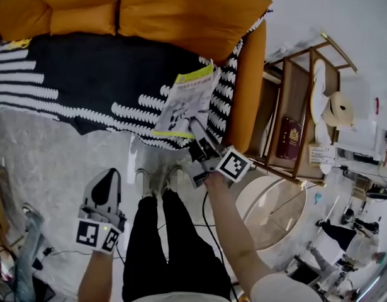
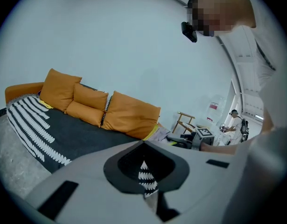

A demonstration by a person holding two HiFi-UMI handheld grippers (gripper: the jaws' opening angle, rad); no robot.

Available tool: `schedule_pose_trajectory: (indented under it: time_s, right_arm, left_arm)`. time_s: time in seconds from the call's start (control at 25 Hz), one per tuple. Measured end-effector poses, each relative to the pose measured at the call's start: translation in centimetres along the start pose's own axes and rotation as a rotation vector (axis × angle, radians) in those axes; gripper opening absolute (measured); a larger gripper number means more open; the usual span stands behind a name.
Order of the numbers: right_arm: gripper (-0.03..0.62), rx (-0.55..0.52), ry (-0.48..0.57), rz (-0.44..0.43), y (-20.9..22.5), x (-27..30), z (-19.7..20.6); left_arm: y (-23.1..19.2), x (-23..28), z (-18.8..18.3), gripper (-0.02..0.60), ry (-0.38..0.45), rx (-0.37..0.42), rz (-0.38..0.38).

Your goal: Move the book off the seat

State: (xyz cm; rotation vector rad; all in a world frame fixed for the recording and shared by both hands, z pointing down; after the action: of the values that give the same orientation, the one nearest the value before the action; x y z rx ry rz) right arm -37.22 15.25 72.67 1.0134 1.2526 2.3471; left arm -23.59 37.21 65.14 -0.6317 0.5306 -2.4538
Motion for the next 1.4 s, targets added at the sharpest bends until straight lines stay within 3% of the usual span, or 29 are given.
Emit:
schedule_pose_trajectory:
  time_s: [0.2, 0.84, 1.4]
  right_arm:
    - [0.100, 0.011, 0.055, -0.051, -4.0, -3.8, -2.3]
    - [0.100, -0.036, 0.148, -0.103, -17.7, -17.5, -8.2]
    - [0.101, -0.034, 0.221, -0.140, -23.9, -26.4, -9.5]
  left_arm:
    - [2.0, -0.8, -2.5, 0.017, 0.029, 0.036, 0.013]
    - [9.8, -5.3, -15.9, 0.017, 0.143, 0.178, 0.056]
    - [14.5, -9.3, -21.1, 0.017, 0.200, 0.242, 0.094]
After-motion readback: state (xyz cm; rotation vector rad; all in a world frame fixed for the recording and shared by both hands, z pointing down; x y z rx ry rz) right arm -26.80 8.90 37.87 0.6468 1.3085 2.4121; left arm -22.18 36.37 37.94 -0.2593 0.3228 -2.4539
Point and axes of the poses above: the fingertips, and each gripper's own axes: x forward along the fingers, y to its right, z out of its underside, the point moved 1 cm from there along -x, backward along the fingers, and after that the axes turned 14 degrees about z, right-handed, at the moved point
